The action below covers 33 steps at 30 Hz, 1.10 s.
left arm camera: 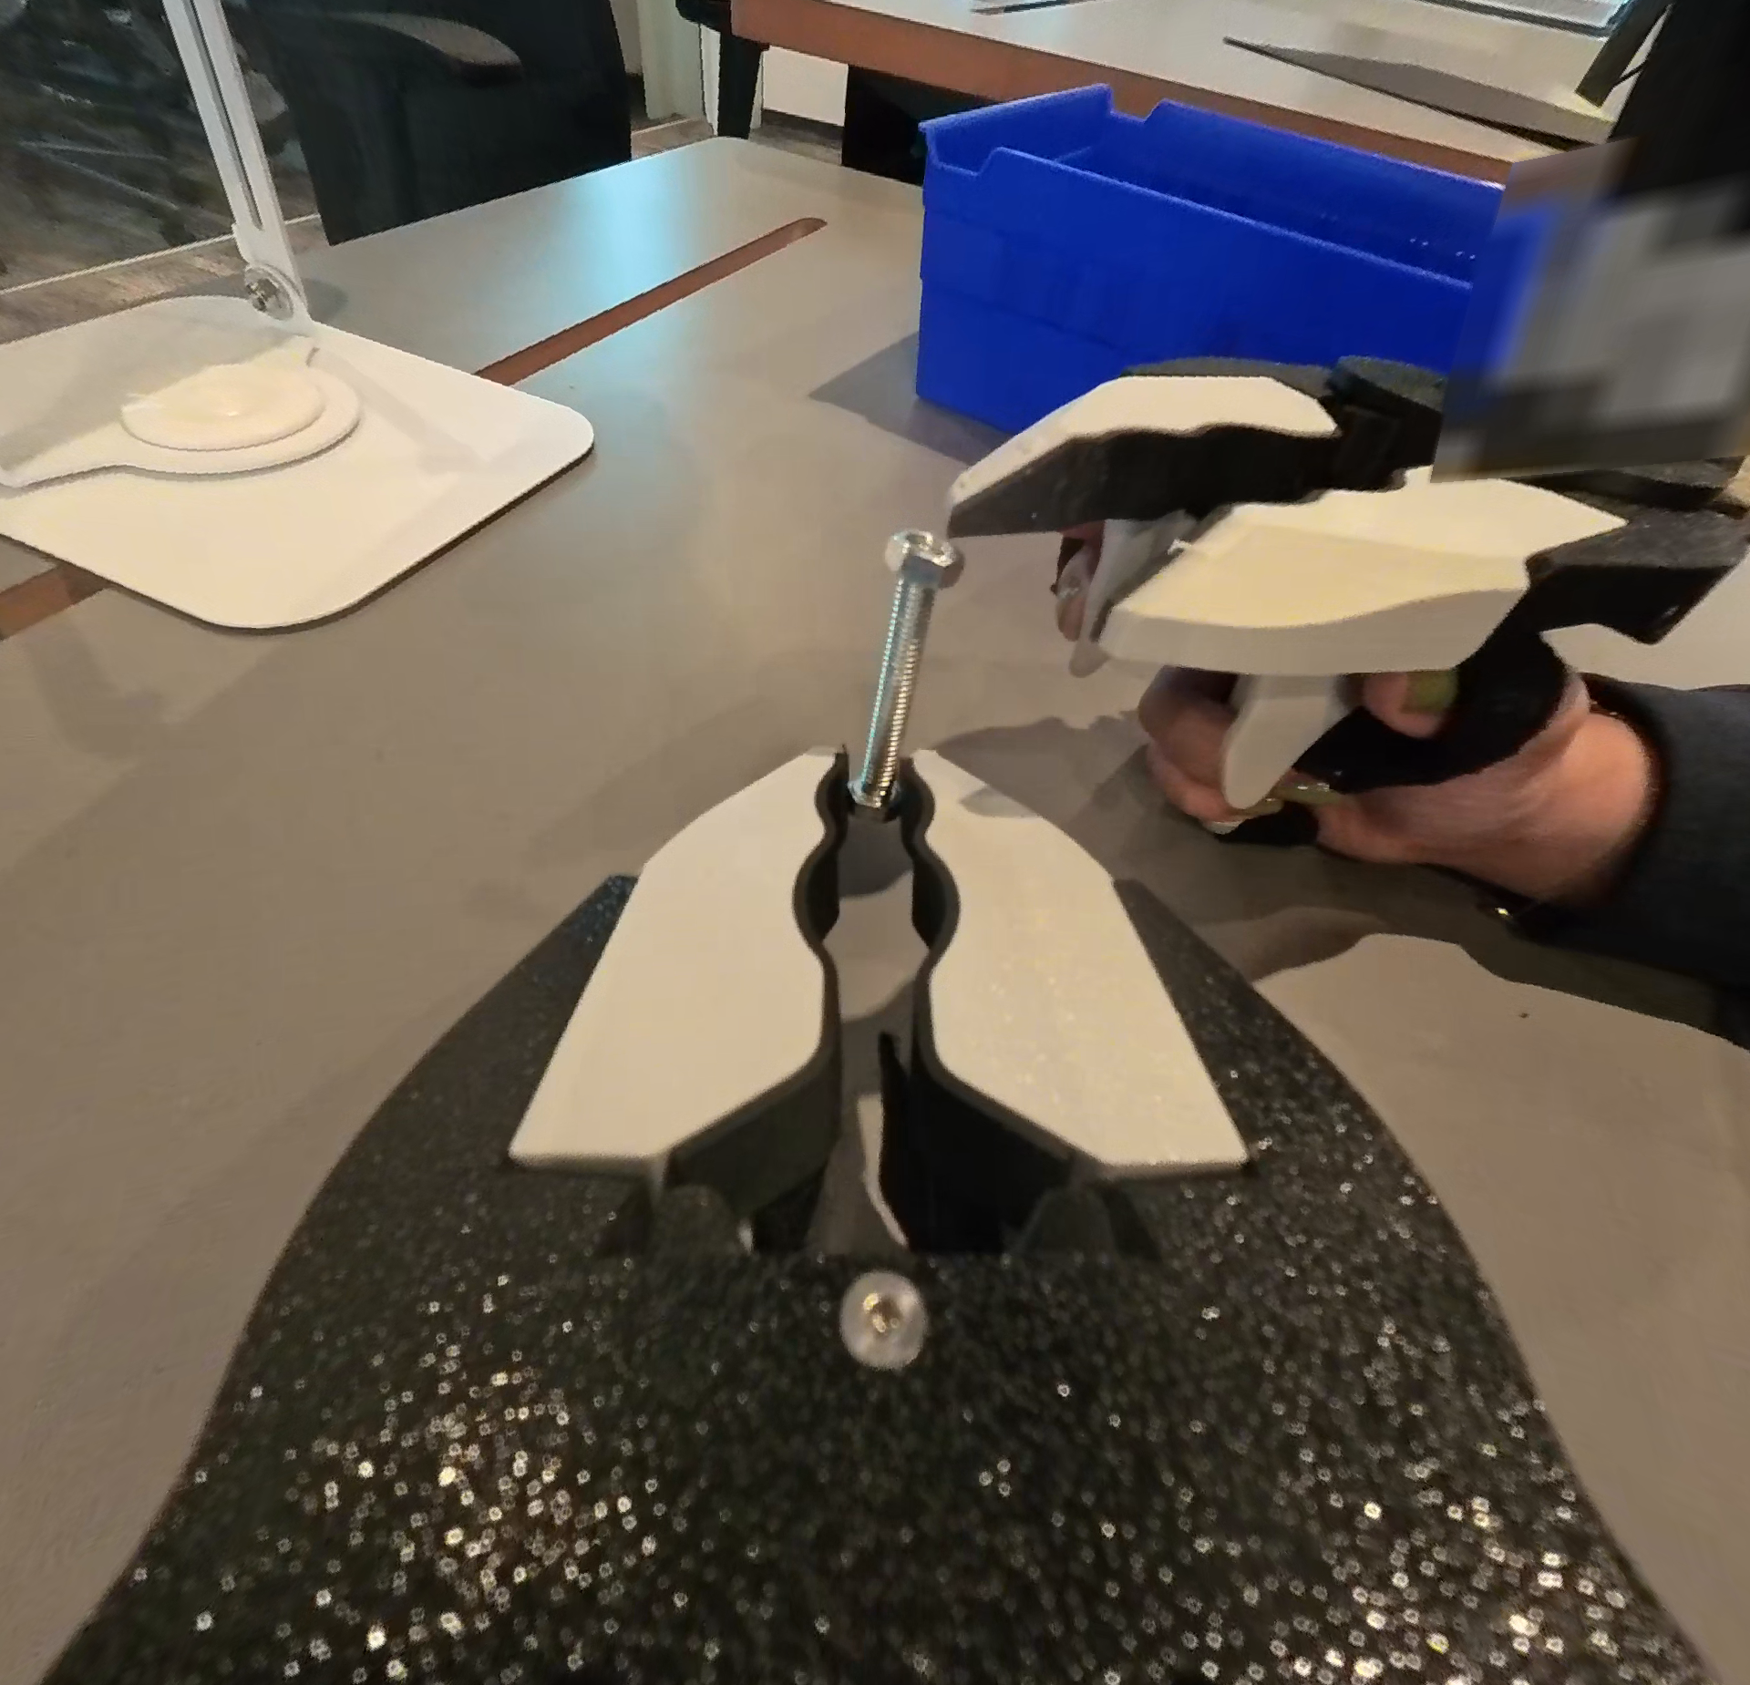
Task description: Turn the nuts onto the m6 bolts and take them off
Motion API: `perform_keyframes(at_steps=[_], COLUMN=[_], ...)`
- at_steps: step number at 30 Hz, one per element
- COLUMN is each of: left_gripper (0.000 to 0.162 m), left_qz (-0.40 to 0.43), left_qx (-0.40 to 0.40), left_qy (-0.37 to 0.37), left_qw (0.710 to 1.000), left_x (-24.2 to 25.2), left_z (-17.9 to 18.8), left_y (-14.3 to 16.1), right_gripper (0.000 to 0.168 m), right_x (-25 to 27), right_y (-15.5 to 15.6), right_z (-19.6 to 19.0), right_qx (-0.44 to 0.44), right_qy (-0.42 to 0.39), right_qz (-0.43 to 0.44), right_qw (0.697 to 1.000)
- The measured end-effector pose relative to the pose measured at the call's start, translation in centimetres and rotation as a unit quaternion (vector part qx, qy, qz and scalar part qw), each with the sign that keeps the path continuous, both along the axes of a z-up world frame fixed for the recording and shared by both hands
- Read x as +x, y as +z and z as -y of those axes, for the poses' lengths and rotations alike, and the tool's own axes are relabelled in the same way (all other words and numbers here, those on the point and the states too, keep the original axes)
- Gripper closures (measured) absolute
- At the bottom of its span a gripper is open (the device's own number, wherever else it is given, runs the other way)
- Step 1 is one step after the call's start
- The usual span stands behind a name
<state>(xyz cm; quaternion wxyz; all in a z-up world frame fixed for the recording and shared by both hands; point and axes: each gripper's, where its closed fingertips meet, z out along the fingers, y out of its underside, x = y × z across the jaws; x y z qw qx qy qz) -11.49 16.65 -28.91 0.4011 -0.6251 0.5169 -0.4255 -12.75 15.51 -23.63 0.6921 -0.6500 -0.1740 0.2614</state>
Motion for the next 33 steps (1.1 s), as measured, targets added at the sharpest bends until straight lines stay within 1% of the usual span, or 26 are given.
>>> perform_keyframes(at_steps=[20, 25, 33], left_gripper=[0.152, 0.152, 0.152], left_qz=[-0.007, -0.008, -0.01], left_qx=[0.004, 0.003, 0.004], left_qy=[-0.004, -0.004, -0.005], left_qw=[1.0, 1.0, 1.0], left_x=[0.11, 0.11, 0.12], left_z=[0.1, 0.1, 0.14], left_y=[-0.18, -0.2, -0.26], right_gripper=[0.139, 0.142, 0.137], right_x=[-0.19, -0.69, -0.03], right_y=[-0.17, -0.04, -0.11], right_z=[-0.16, 0.39, -0.15], right_qx=[-0.006, 0.003, -0.003], right_qy=[0.004, 0.026, -0.004], right_qz=[0.004, 0.007, 0.005], right_qw=[1.0, 1.0, 1.0])
